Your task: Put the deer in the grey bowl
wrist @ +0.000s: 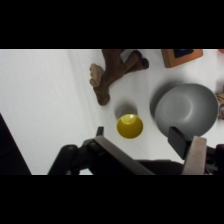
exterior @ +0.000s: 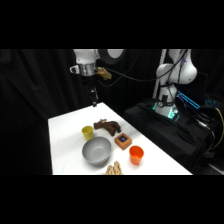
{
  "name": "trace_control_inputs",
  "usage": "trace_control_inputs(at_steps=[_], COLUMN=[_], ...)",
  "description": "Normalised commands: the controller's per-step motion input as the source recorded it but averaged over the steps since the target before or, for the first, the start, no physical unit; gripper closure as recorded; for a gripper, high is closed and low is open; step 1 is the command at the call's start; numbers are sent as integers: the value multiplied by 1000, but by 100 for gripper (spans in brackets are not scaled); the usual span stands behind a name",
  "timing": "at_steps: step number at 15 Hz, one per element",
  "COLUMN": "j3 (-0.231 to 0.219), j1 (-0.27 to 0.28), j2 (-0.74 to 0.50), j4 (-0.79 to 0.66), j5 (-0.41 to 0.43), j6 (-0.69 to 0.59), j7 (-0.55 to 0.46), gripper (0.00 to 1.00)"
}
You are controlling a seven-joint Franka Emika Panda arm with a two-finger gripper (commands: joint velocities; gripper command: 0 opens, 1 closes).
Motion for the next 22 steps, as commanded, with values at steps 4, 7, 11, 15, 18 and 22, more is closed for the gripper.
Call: trace_control_inputs(at_steps=[4, 7, 11, 15, 18, 22], j3=[-38, -27, -26, -25, -26, 16], j1=[-63, -47, -47, -46, -39, -36], j2=[-169, -122, -43, 133, 206, 238], j4=[-356, -335, -297, -171, -64, 2], j5=[-15, -12, 5, 7, 34, 128], j6=[327, 339, 436, 477, 370, 312], j7=[168, 134, 69, 29, 4, -53], gripper=[0, 0, 0, 0, 0, 0])
